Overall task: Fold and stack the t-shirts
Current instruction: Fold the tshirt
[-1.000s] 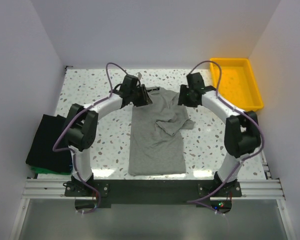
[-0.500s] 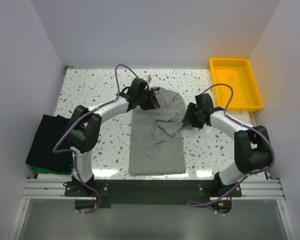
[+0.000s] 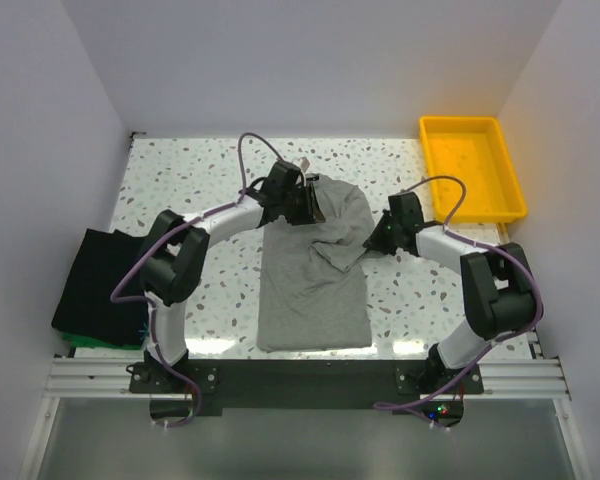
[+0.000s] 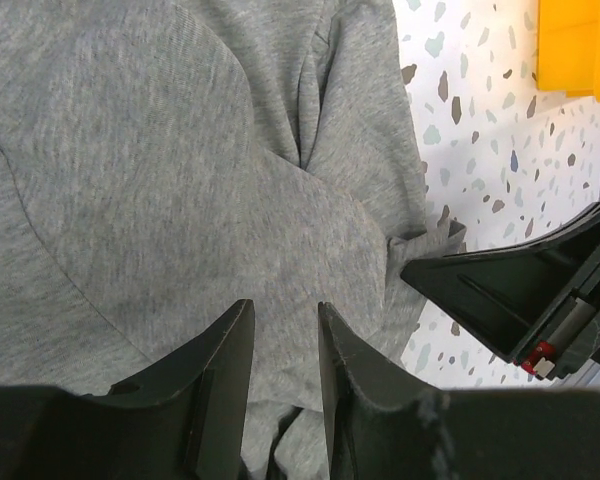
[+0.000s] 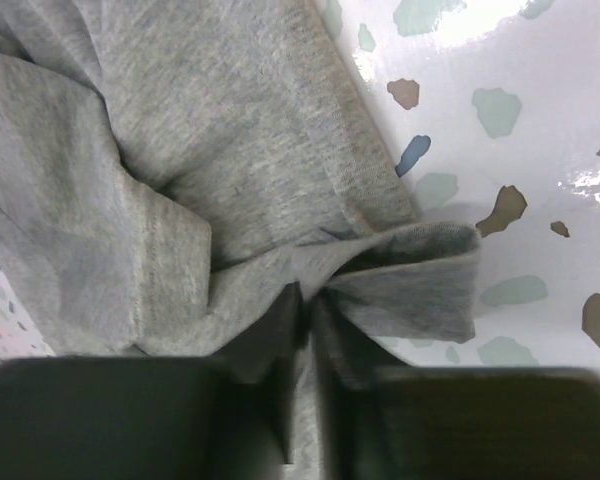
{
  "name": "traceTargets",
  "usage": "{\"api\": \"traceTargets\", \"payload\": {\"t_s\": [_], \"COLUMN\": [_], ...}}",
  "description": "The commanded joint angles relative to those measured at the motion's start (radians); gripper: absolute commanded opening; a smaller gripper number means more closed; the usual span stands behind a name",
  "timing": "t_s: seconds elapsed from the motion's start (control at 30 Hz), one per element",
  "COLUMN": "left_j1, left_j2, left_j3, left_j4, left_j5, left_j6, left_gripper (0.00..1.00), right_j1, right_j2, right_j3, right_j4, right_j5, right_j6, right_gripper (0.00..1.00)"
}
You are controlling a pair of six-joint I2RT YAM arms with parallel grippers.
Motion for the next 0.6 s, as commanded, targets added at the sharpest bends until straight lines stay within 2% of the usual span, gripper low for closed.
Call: {"api": "traceTargets", "payload": {"t_s": [0.0, 0.03, 0.07, 0.17, 0.37, 0.57], "left_j1": [0.000, 0.000, 0.000, 0.000, 0.000, 0.000], "left_j2": [0.019, 0.022, 0.031, 0.047, 0.079, 0.113], "left_j3": [0.011, 0.011, 0.011, 0.011, 0.011, 0.029], "left_j4": [0.049, 0.050, 0.050, 0.054, 0.074, 0.082], "left_j5": [-0.015, -0.018, -0.021, -0.032, -0.032, -0.024], "left_j6": [0.000, 0.002, 0.000, 0.000, -0.004, 0.000], "left_gripper": [0.36, 0.36, 0.36, 0.36, 0.36, 0.36], "right_j1": [0.003, 0.002, 0.003, 0.003, 0.017, 0.105], "right_j2": [0.000, -0.029, -0.051, -0.164, -0.380, -0.481], "right_j3": [-0.015, -0.024, -0.034, -0.080, -0.058, 0.009], "right_j4": [0.066, 0.066, 0.066, 0.057, -0.014, -0.051], "right_j5": [0.003, 0.012, 0.027, 0.076, 0.106, 0.127], "right_j6": [0.035, 0.035, 0.036, 0.024, -0.034, -0.100], "right_gripper": [0.07, 0.01, 0.00, 0.00, 0.00, 0.00]}}
